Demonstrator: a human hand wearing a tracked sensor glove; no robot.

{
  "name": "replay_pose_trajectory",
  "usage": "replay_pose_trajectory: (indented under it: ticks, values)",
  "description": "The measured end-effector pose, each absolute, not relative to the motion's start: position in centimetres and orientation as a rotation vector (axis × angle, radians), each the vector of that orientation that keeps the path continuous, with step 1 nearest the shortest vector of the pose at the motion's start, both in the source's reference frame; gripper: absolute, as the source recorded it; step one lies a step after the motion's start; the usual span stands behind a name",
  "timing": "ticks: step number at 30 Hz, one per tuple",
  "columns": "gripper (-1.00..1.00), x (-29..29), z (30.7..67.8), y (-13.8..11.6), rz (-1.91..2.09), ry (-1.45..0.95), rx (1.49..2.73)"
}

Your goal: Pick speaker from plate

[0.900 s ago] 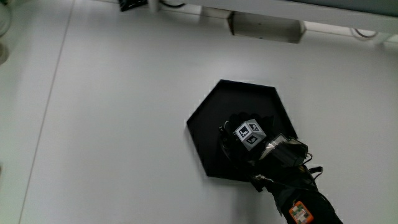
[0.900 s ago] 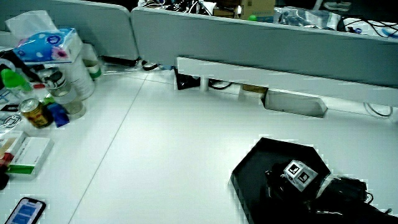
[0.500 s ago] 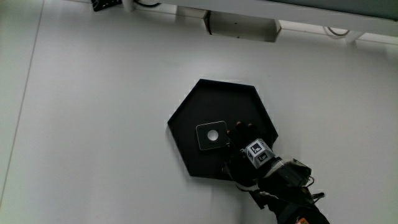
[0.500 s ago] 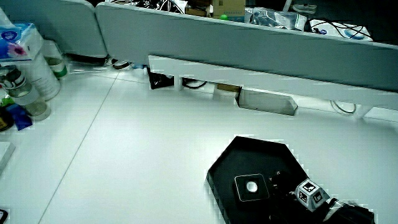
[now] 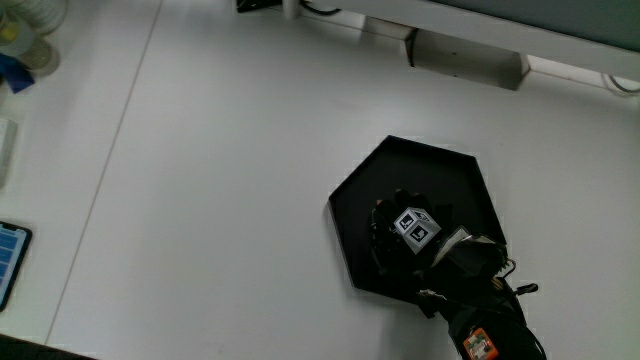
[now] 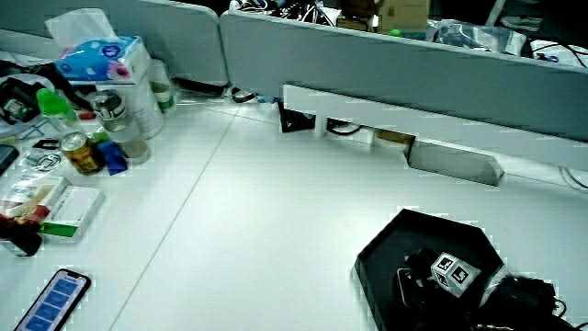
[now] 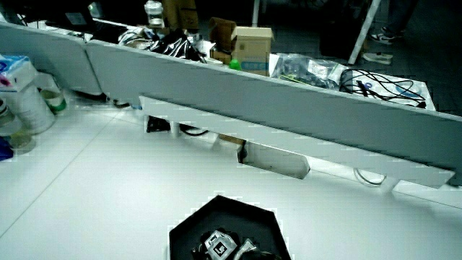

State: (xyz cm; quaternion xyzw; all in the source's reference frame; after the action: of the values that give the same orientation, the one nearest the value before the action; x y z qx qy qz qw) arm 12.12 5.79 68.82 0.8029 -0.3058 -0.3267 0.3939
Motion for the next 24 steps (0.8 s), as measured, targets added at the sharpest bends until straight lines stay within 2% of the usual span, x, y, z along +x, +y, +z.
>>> replay_pose_trajectory:
  ticks: [2, 10, 11, 24]
  values:
    - [0.5, 11.9, 68.3, 5.7, -0.873, -0.756, 2.089]
    - [1.0, 11.0, 68.0, 5.4, -0.953, -0.791, 2.13]
    - [1.0, 11.1, 68.7, 5.6, -0.962, -0.799, 2.119]
    - [1.0, 10.7, 67.3, 5.0, -0.926, -0.775, 2.209]
